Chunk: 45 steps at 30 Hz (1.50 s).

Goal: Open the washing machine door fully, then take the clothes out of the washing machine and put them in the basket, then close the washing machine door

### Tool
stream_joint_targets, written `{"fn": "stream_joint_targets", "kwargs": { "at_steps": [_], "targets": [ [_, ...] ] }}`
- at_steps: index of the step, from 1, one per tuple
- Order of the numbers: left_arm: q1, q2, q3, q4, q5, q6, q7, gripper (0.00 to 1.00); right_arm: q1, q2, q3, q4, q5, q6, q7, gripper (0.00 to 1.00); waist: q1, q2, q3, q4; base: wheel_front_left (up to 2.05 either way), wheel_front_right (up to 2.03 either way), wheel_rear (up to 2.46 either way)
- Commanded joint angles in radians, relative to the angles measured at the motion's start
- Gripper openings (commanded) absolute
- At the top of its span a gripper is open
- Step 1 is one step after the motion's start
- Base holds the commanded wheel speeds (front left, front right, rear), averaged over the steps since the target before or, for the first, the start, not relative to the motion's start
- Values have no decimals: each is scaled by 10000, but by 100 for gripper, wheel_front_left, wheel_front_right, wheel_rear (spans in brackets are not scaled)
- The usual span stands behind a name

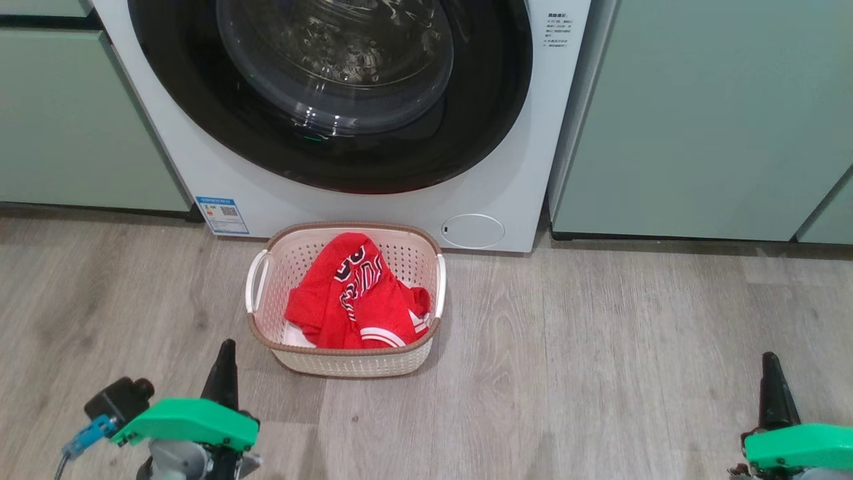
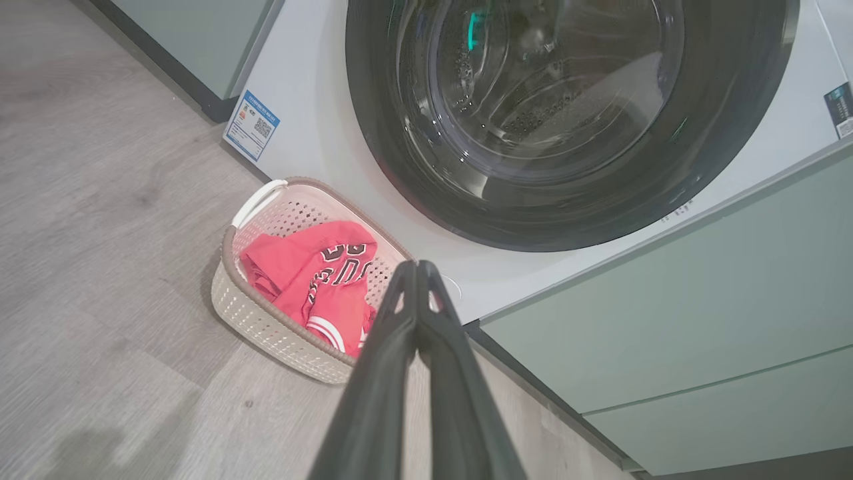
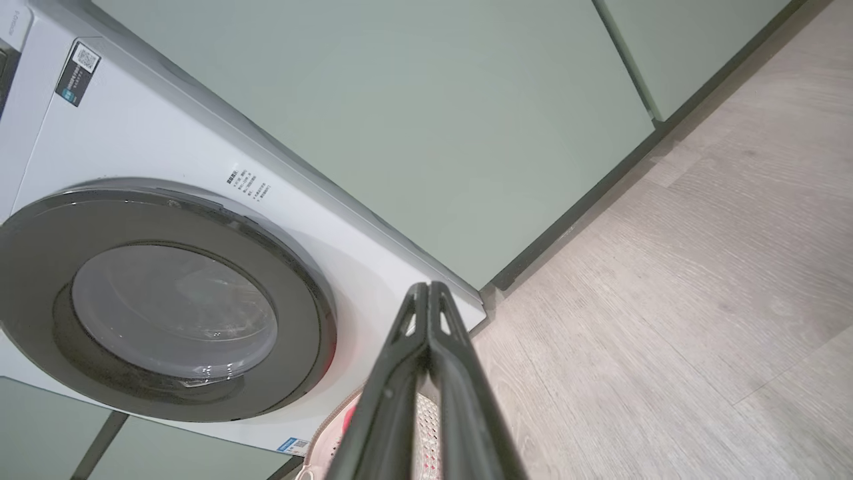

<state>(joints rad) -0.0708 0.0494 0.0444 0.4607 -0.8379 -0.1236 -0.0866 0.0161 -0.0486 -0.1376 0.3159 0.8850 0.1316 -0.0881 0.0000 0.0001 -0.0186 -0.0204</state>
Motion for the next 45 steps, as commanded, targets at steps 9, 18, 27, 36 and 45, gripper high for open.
{"fn": "stream_joint_targets", "kwargs": {
  "at_steps": [9, 18, 27, 36, 45],
  "targets": [
    [-429, 39, 264, -645, -1241, -38, 314, 0, -609, -29, 119, -421, 1167, -5, 324, 0, 0, -1, 32, 30, 0, 0, 0],
    [-420, 34, 332, -881, -2253, -43, 578, 0, -708, -27, 137, -466, 2117, -6, 589, 0, 0, -1, 61, 57, 0, 0, 0],
    [-411, 30, 400, -1117, -3261, -49, 841, 0, -807, -25, 155, -512, 3063, -6, 852, 0, 0, -1, 89, 84, 0, 0, 0],
    [-403, 25, 467, -1353, -4273, -54, 1105, 0, -905, -23, 173, -557, 4012, -7, 1117, 0, 0, -1, 118, 111, 0, 0, 0],
    [-394, 20, 535, -1589, -5285, -59, 1369, 0, -1004, -21, 191, -602, 4962, -8, 1382, 0, 0, -1, 147, 139, 0, 0, 0]
  ]
}}
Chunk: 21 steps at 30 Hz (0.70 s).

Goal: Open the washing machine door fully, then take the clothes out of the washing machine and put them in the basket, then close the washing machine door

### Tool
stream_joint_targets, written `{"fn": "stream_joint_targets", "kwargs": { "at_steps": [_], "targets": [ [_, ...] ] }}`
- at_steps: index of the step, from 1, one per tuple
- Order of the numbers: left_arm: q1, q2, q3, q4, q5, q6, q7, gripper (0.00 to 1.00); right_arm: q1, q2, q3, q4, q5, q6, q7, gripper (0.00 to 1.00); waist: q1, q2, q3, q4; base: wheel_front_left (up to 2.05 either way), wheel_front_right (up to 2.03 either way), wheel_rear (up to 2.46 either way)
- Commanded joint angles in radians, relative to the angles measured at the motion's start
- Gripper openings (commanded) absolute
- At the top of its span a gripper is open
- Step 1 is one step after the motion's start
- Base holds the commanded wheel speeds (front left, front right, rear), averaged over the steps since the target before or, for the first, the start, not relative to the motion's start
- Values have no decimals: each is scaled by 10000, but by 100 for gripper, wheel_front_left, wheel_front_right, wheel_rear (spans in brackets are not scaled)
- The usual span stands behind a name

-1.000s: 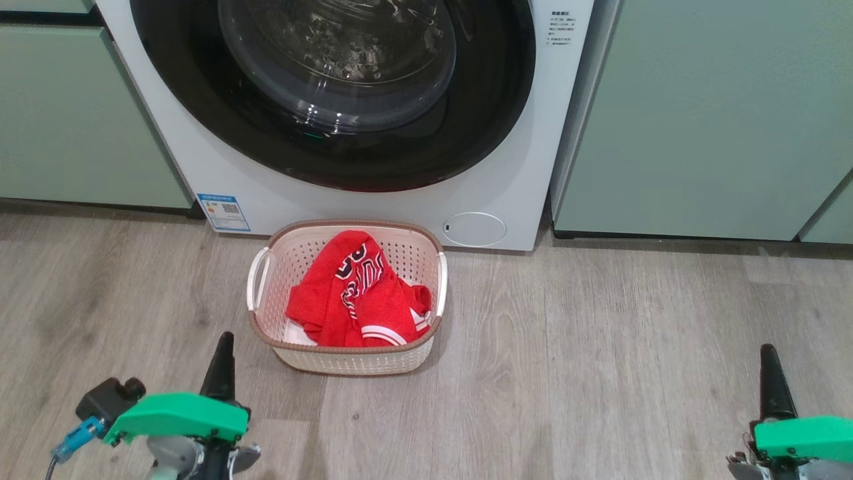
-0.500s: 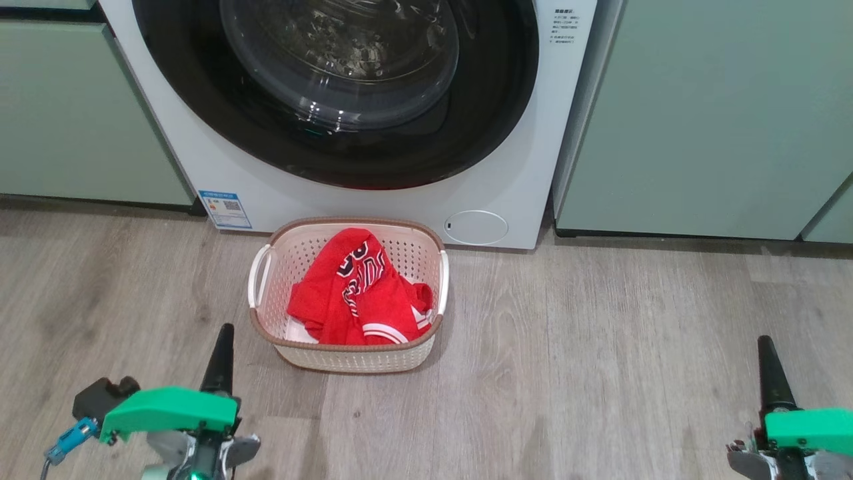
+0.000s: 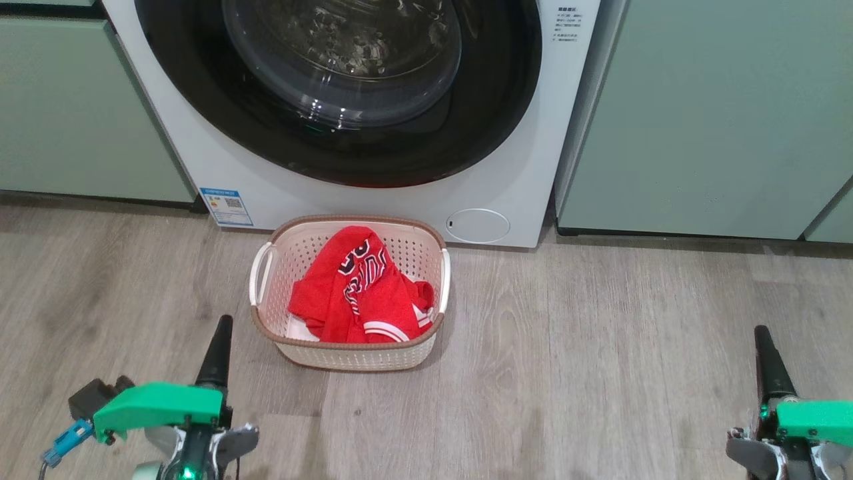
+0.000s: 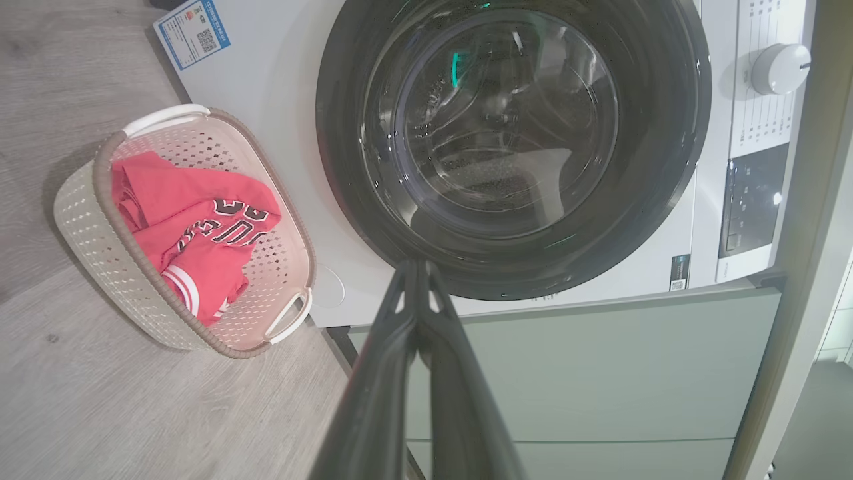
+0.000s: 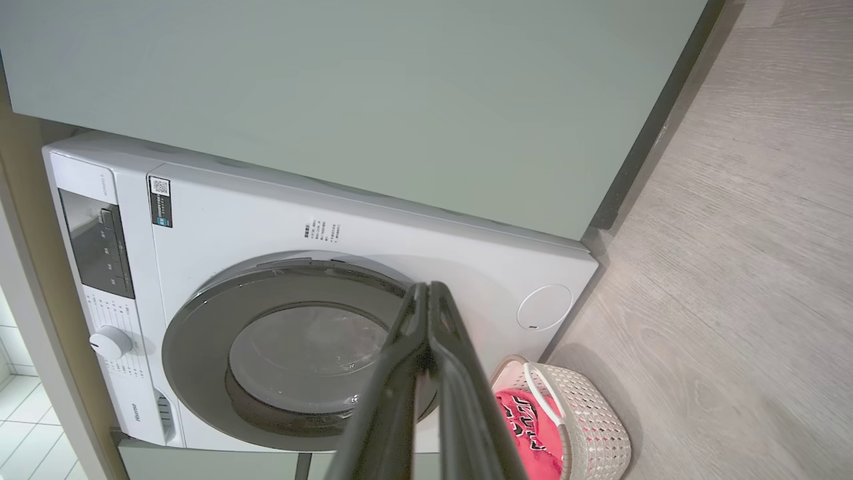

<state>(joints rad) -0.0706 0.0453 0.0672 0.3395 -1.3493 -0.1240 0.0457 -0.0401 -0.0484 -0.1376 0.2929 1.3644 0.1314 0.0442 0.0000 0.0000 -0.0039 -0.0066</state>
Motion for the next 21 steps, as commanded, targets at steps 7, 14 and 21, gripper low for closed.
{"fn": "stream_joint_targets", "kwargs": {
  "at_steps": [7, 14, 21],
  "targets": [
    [-389, 56, 360, -561, -957, -59, 251, 0, -519, -21, 205, -408, 907, -6, 265, 0, 0, 0, 23, 22, 0, 0, 0],
    [-382, 53, 412, -744, -1741, -63, 456, 0, -595, -20, 219, -443, 1642, -7, 470, 0, 0, 0, 46, 43, 0, 0, 0],
    [-376, 50, 457, -901, -2415, -66, 632, 0, -661, -18, 231, -473, 2275, -7, 647, 0, 0, 0, 65, 61, 0, 0, 0]
  ]
}}
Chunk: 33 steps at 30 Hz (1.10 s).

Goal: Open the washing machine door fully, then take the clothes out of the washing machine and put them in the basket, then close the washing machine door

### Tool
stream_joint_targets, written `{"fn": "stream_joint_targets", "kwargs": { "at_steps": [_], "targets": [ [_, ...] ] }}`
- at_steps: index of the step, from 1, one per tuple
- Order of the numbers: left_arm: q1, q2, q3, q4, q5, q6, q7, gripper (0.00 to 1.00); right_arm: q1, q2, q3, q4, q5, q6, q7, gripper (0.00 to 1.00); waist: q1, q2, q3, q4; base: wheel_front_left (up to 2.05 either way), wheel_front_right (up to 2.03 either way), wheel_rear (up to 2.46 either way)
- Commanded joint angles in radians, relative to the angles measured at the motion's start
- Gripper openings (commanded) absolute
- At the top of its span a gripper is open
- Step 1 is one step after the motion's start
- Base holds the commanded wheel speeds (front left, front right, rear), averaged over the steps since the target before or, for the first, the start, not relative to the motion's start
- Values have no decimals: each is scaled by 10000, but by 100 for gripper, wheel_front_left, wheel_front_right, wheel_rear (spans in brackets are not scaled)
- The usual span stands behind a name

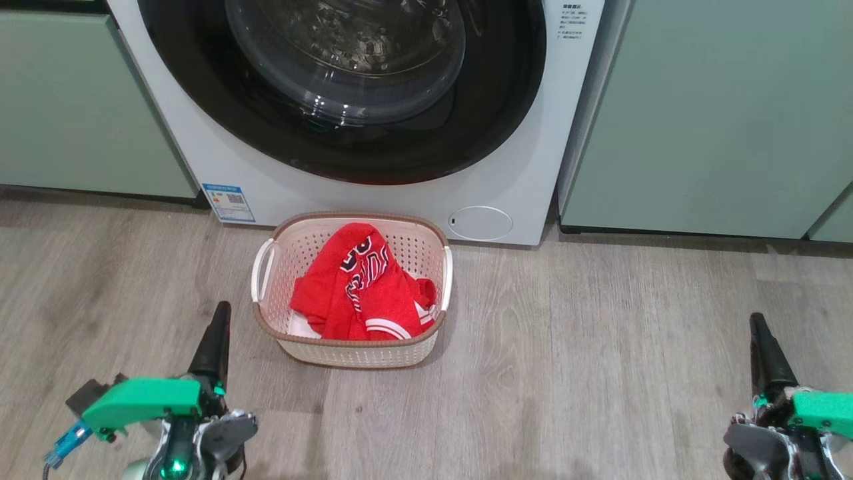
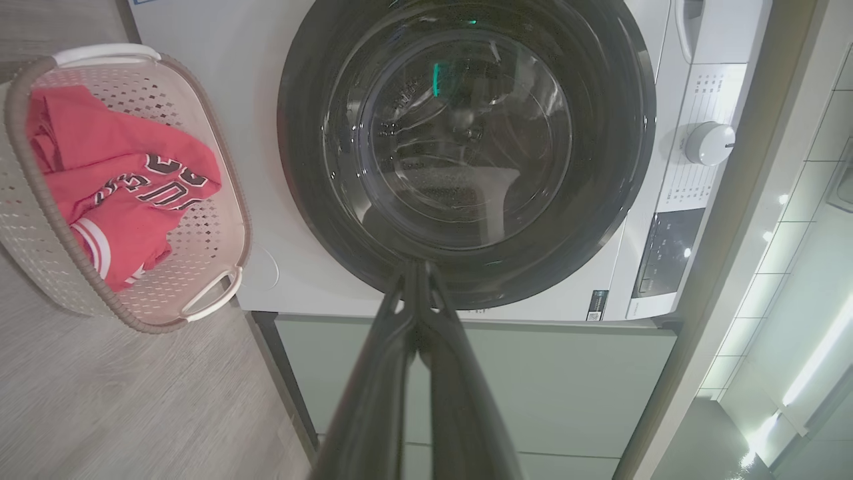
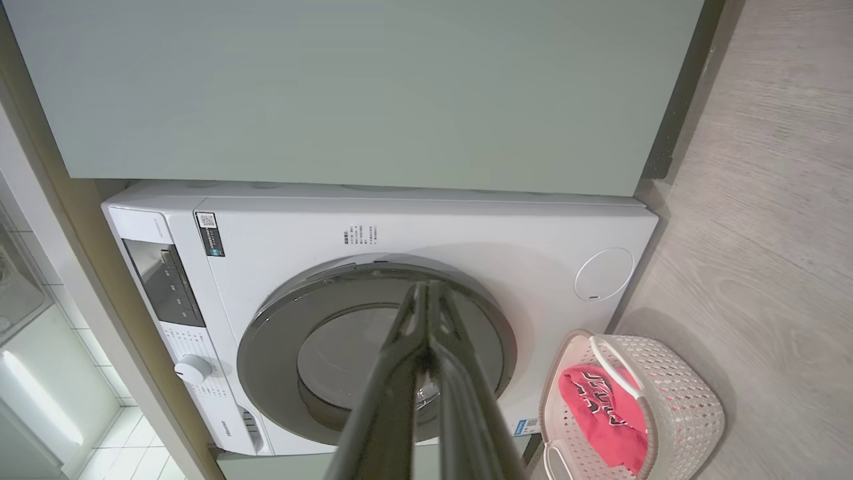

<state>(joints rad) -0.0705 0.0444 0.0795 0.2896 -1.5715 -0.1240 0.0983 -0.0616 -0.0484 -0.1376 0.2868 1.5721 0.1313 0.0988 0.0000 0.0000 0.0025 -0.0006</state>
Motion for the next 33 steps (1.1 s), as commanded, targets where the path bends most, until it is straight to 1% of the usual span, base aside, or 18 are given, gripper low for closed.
{"fn": "stream_joint_targets", "kwargs": {
  "at_steps": [1, 33],
  "targets": [
    [-376, 59, 342, -429, -305, -67, 136, 0, -458, -18, 234, -417, 304, -5, 130, 0, 0, 0, 4, 4, 0, 0, 0],
    [-376, 58, 345, -444, -370, -67, 151, 0, -464, -18, 236, -420, 364, -6, 145, 0, 0, 0, 6, 6, 0, 0, 0]
  ]
}}
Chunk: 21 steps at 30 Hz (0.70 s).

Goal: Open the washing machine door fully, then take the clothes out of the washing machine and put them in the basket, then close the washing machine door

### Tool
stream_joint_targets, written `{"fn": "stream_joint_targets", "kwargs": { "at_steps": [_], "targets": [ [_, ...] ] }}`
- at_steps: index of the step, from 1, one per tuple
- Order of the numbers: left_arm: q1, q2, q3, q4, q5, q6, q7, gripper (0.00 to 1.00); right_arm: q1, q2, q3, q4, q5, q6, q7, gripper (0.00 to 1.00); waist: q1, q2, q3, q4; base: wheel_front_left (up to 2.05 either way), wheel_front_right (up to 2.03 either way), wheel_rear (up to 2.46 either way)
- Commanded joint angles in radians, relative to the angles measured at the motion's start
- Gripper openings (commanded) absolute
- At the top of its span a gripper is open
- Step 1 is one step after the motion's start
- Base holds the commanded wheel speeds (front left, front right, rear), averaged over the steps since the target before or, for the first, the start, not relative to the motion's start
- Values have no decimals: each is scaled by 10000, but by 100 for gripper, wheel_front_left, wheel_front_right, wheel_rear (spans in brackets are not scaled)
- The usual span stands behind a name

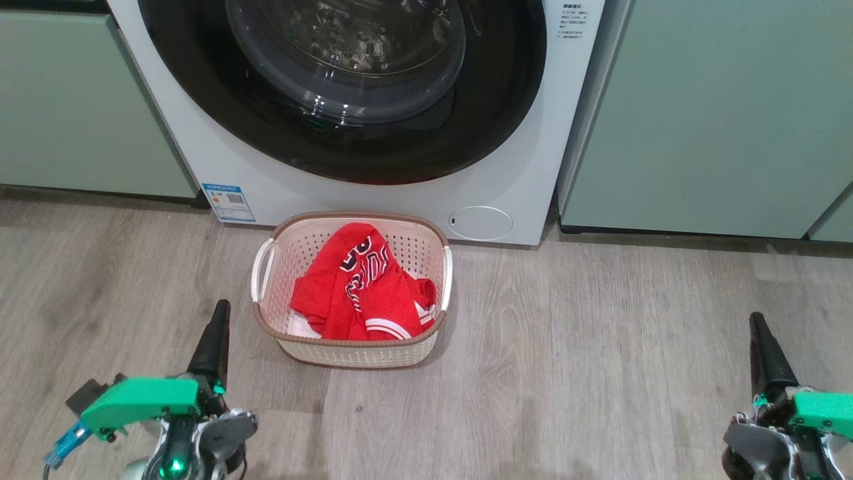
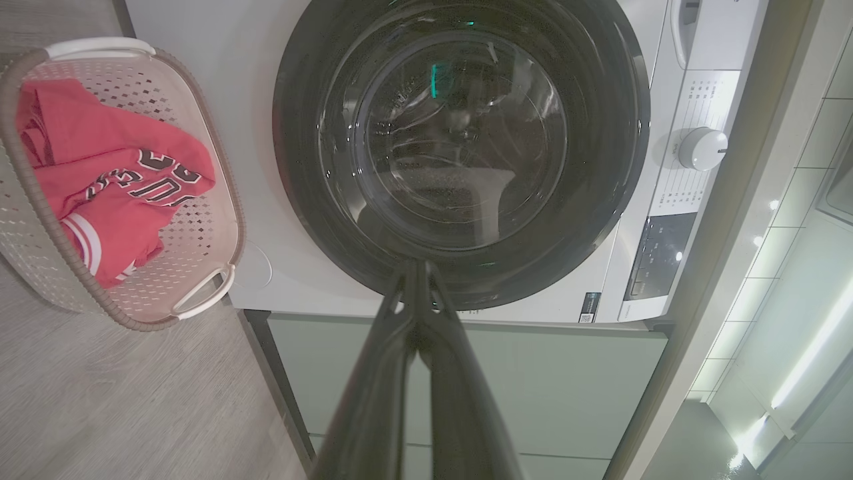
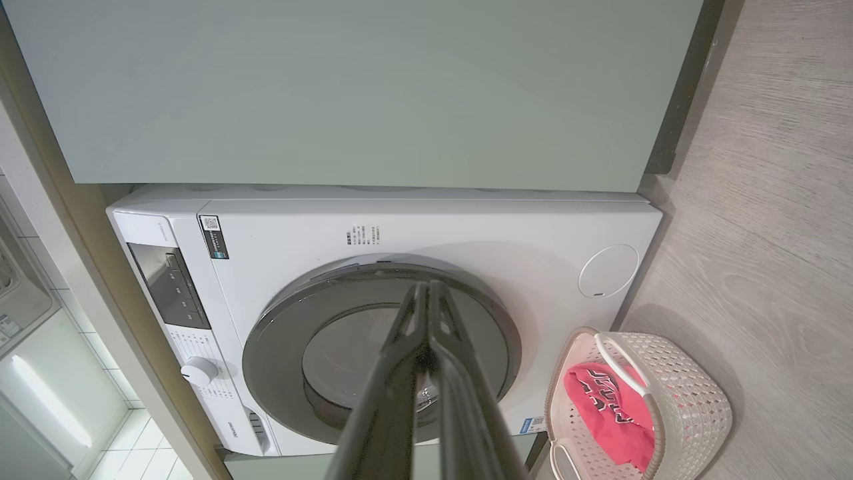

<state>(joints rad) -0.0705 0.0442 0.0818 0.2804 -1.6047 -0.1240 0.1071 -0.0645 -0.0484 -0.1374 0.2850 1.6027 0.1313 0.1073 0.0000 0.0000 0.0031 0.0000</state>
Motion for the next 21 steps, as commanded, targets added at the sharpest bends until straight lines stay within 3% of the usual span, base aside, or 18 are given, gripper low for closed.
{"fn": "stream_joint_targets", "kwargs": {
  "at_steps": [1, 21],
  "targets": [
    [-376, 60, 322, -352, -38, -67, 62, 0, -435, -18, 235, -403, 58, -6, 60, 0, 0, 0, 0, 0, 0, 0, 0],
    [-375, 60, 321, -353, -39, -67, 62, 0, -435, -18, 235, -403, 58, -6, 60, 0, 0, 0, 0, 0, 0, 0, 0]
  ]
}}
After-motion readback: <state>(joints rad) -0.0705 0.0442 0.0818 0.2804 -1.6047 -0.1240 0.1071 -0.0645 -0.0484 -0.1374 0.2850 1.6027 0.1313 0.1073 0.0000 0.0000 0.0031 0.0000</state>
